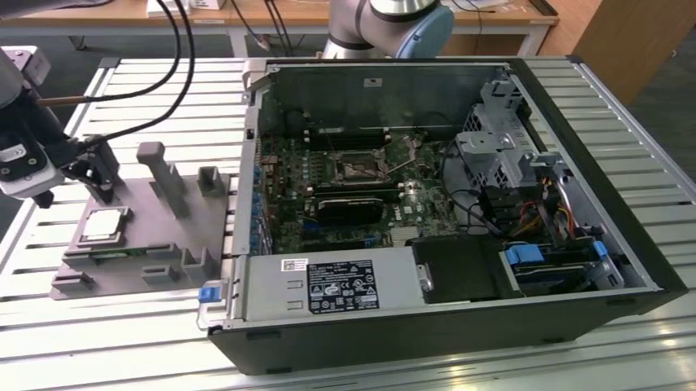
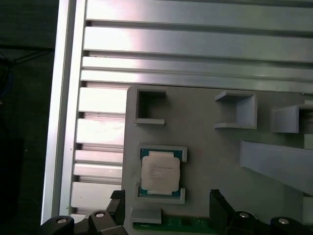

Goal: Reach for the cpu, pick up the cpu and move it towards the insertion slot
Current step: 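Pick up the cpu and move it towards the insertion slot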

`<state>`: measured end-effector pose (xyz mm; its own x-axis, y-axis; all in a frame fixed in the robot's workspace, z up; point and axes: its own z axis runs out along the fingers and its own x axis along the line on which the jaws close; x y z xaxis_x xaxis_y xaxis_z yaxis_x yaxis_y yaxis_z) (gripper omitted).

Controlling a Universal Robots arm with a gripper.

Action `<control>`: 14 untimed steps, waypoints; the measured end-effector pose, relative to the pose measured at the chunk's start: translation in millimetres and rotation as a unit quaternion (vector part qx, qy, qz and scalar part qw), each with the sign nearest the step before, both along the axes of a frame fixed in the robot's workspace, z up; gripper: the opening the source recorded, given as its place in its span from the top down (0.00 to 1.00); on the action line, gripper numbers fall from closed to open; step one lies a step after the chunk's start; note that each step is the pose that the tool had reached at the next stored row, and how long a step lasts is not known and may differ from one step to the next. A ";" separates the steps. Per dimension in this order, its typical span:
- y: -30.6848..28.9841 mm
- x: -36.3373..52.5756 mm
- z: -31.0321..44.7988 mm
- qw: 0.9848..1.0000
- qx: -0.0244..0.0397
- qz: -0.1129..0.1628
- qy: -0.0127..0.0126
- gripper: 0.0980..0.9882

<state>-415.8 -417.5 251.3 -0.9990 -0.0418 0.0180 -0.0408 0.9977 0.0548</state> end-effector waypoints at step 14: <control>0.0 -0.2 -25.5 1.000 0.000 0.000 0.000 0.24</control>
